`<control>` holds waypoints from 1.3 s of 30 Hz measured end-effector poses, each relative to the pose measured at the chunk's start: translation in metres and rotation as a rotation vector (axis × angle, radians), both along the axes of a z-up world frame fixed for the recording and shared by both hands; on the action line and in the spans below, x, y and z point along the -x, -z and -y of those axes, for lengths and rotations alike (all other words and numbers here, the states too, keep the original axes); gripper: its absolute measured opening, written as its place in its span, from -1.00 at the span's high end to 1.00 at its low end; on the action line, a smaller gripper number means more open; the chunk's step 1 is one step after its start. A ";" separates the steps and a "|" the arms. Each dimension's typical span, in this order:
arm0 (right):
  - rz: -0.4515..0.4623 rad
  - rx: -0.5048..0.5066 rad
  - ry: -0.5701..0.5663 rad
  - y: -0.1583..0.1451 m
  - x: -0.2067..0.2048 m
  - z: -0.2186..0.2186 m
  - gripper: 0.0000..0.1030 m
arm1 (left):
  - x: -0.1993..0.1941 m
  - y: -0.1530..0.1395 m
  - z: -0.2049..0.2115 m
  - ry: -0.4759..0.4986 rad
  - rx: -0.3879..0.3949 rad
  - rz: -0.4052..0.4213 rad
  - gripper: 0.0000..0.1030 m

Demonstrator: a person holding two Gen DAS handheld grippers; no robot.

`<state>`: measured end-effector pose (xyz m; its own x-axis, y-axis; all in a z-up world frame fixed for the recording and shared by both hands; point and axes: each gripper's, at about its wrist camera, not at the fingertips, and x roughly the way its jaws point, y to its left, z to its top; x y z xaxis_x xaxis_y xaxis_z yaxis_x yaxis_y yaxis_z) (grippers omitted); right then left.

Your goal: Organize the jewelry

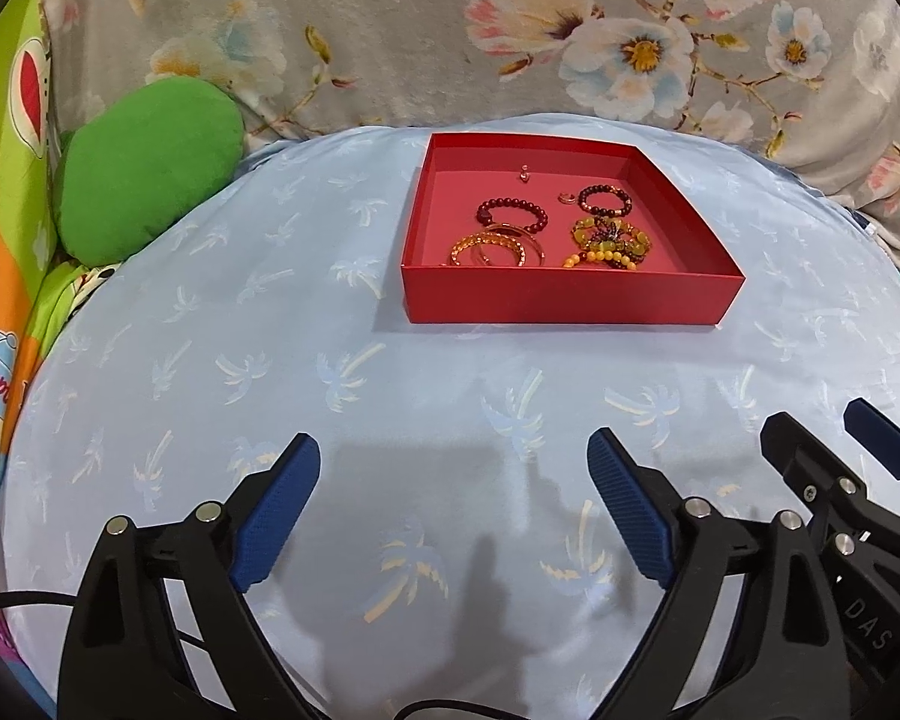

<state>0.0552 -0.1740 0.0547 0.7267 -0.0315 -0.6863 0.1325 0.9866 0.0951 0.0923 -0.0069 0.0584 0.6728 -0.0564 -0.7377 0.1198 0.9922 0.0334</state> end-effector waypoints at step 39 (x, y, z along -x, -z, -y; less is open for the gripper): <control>0.039 0.006 -0.005 -0.027 -0.040 0.003 -0.48 | -0.041 -0.024 0.000 -0.022 0.013 0.008 -0.71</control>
